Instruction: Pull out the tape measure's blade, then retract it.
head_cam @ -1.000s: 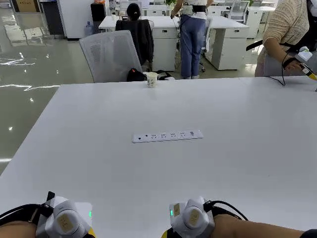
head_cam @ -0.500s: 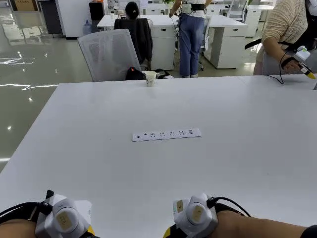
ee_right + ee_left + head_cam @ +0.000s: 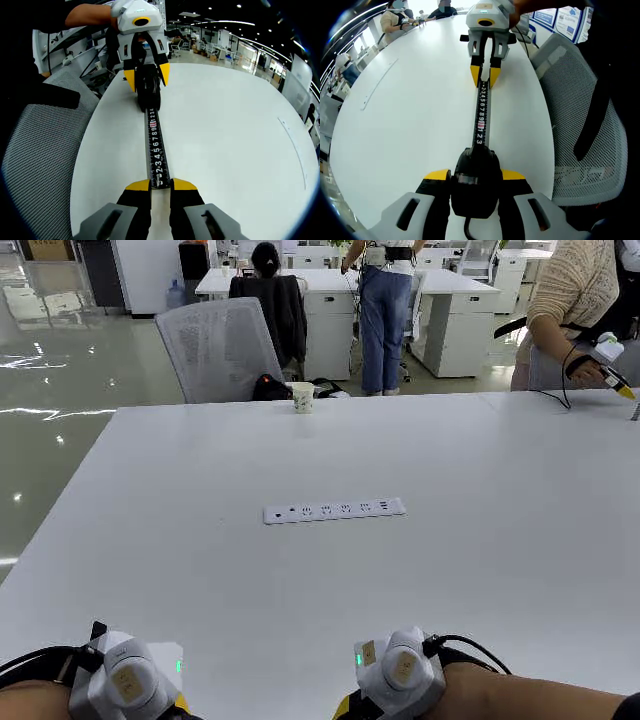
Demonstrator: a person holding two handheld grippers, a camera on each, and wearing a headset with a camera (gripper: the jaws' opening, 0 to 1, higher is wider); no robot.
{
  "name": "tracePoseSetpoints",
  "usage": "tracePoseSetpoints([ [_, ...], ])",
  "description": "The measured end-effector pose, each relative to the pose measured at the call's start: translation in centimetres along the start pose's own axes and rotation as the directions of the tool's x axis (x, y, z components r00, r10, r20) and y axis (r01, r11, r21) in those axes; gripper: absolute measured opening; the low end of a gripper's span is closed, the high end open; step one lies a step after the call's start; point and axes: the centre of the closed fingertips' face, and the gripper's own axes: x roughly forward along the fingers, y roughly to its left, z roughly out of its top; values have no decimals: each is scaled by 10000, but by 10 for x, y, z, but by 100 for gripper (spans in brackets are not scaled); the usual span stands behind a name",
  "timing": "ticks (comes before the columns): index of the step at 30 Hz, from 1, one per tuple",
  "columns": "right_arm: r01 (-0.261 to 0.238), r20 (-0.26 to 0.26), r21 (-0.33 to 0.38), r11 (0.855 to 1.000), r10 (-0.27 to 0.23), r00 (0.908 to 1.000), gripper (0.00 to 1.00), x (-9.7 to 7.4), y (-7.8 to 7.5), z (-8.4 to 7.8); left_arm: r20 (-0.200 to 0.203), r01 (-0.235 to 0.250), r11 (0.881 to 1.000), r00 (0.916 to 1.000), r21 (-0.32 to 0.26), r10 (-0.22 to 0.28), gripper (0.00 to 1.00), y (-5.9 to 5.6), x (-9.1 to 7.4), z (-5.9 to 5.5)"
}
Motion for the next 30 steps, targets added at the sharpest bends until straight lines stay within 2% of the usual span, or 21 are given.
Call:
tracePoseSetpoints([
  [30,85,-108,88,9999,-84,9999,10,-12,-1,-13,-39,24,10000,10000,37,-24,31,0,1,2],
])
